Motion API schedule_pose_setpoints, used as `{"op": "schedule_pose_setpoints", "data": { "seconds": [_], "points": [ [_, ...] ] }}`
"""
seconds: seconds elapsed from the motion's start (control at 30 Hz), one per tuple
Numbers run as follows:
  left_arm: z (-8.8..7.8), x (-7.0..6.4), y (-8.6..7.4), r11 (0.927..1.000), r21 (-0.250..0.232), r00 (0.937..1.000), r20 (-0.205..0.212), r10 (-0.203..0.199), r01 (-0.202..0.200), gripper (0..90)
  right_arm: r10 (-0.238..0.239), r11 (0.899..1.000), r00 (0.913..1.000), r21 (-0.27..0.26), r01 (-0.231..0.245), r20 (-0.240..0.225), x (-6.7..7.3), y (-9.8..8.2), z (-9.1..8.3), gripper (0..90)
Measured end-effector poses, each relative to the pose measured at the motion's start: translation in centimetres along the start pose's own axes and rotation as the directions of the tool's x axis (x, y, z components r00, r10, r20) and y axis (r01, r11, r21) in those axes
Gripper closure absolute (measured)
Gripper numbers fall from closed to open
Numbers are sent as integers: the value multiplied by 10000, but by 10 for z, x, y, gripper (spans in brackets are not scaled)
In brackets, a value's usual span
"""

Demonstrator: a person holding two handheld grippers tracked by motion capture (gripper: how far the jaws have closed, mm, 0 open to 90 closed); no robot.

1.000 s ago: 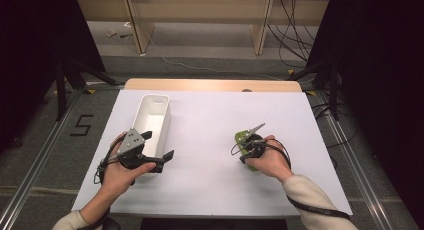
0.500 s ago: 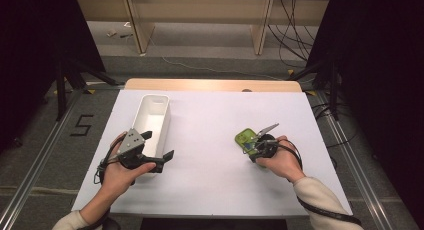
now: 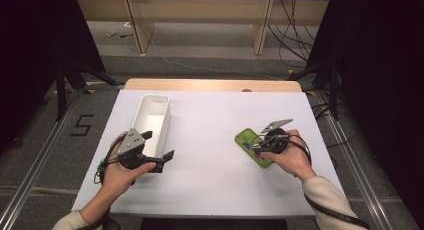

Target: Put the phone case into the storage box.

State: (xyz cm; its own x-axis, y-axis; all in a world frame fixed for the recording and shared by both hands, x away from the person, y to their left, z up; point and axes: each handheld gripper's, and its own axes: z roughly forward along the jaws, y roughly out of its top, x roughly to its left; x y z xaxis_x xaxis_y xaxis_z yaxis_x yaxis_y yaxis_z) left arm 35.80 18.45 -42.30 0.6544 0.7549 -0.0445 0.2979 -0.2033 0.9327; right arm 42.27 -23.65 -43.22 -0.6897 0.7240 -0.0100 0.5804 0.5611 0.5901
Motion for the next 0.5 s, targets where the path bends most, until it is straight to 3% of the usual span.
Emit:
{"op": "schedule_pose_setpoints", "data": {
  "seconds": [0.03,0.07,0.1,0.13,0.17,0.37,0.5],
  "points": [
    [0,0,0,10000,6,10000,-3,17,-17,0,-65,9999,9995,92,62,315,-1,1,1,402],
    [0,0,0,10000,-18,10000,-1,0,0,0,-65,9999,9995,92,62,315,-1,1,1,402],
    [0,0,0,10000,-14,10000,3,4,-4,0,-105,9997,9984,221,93,553,-1,2,2,268],
    [0,0,0,10000,-13,10000,1,2,-2,0,-105,9997,9984,221,93,553,-1,2,2,268],
    [0,0,0,10000,-18,10000,3,5,-4,0,-223,9993,9980,309,205,592,-2,2,3,175],
    [0,0,0,10000,-33,10000,-20,-5,5,0,-560,9959,9964,740,512,634,-4,5,7,52],
    [1,-1,0,10000,-9,10000,6,4,-4,0,-526,9950,9959,885,460,742,-6,7,9,30]
  ]
}}
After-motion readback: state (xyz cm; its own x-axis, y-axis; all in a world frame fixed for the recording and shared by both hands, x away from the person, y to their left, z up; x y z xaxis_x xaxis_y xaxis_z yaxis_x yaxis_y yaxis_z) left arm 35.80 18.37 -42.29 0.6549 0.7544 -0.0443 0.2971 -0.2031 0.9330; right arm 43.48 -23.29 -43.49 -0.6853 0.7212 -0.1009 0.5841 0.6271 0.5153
